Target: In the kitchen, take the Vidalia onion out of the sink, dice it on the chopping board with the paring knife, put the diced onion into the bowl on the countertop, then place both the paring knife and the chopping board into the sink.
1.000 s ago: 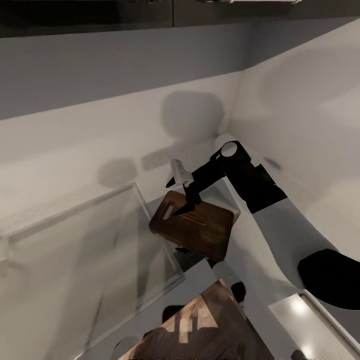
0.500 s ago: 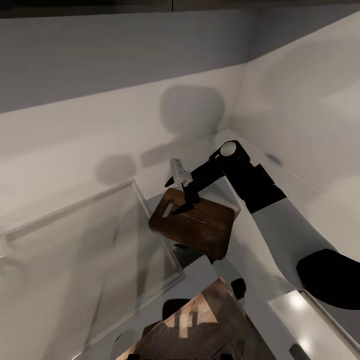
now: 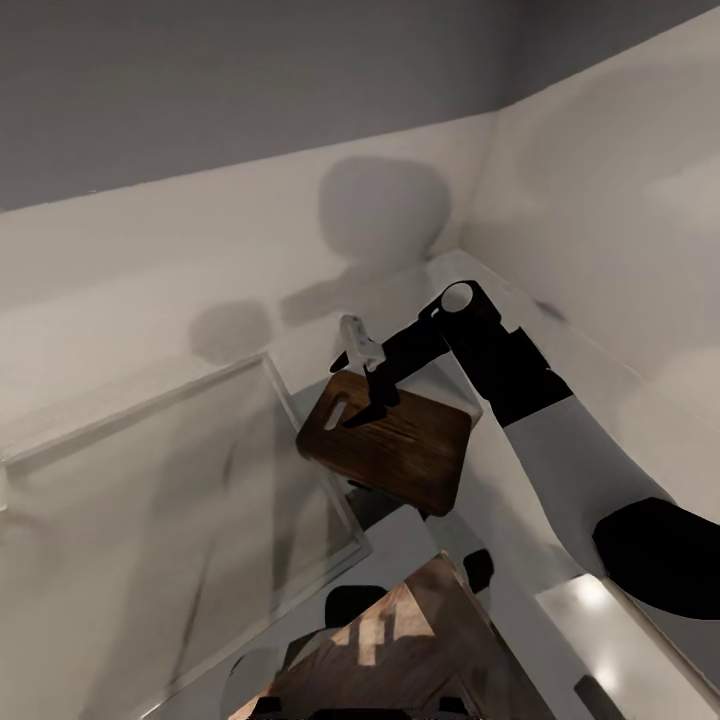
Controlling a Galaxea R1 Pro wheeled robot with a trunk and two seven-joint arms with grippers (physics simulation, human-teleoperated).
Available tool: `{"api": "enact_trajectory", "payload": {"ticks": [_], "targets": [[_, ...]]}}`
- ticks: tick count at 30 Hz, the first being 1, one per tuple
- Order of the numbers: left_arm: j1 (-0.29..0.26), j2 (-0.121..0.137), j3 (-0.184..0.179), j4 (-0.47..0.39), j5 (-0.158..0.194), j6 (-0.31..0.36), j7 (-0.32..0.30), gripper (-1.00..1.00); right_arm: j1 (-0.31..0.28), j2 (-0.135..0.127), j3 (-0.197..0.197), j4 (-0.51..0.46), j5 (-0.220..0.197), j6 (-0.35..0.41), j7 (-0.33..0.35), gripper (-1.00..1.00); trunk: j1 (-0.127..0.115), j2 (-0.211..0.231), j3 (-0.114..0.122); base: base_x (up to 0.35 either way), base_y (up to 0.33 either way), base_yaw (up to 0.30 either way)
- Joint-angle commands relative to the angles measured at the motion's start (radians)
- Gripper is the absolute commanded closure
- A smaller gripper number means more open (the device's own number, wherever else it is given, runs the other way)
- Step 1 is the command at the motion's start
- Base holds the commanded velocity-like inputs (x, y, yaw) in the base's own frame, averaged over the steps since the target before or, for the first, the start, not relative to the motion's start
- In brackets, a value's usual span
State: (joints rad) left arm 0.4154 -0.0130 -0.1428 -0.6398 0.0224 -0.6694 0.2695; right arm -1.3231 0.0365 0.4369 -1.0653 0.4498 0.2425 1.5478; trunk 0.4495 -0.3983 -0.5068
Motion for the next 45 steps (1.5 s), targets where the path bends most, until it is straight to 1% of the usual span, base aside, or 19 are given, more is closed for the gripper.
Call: {"api": "enact_trajectory", "payload": {"ticks": [1, 5, 10, 28, 45], "targets": [[0.0, 0.001, -0.004, -0.001, 0.002, -0.001, 0.007, -1.0, -0.001, 0.0, -0.004, -0.001, 0.004, 0.011, 0.005, -1.0, 0.001, -0.002, -0.003, 0.0, 0.0, 0.0], [0.0, 0.001, -0.004, -0.001, 0.002, -0.001, 0.007, -1.0, -0.001, -0.001, -0.016, -0.001, 0.004, 0.011, 0.005, -1.0, 0.001, -0.002, -0.009, 0.0, 0.0, 0.0], [0.0, 0.001, -0.004, 0.002, 0.002, -0.001, 0.007, -1.0, -0.001, -0.001, -0.022, -0.001, 0.004, 0.011, 0.005, -1.0, 0.001, -0.002, -0.017, 0.0, 0.0, 0.0], [0.0, 0.001, -0.003, 0.006, 0.002, -0.001, 0.007, -1.0, -0.001, -0.001, -0.024, -0.003, 0.004, 0.011, 0.005, -1.0, 0.001, -0.002, -0.046, 0.0, 0.0, 0.0], [0.0, 0.001, -0.003, 0.006, 0.002, -0.001, 0.007, -1.0, -0.001, 0.0, -0.024, -0.006, 0.003, 0.005, 0.005, -1.0, 0.001, -0.002, -0.047, 0.0, 0.0, 0.0]]}}
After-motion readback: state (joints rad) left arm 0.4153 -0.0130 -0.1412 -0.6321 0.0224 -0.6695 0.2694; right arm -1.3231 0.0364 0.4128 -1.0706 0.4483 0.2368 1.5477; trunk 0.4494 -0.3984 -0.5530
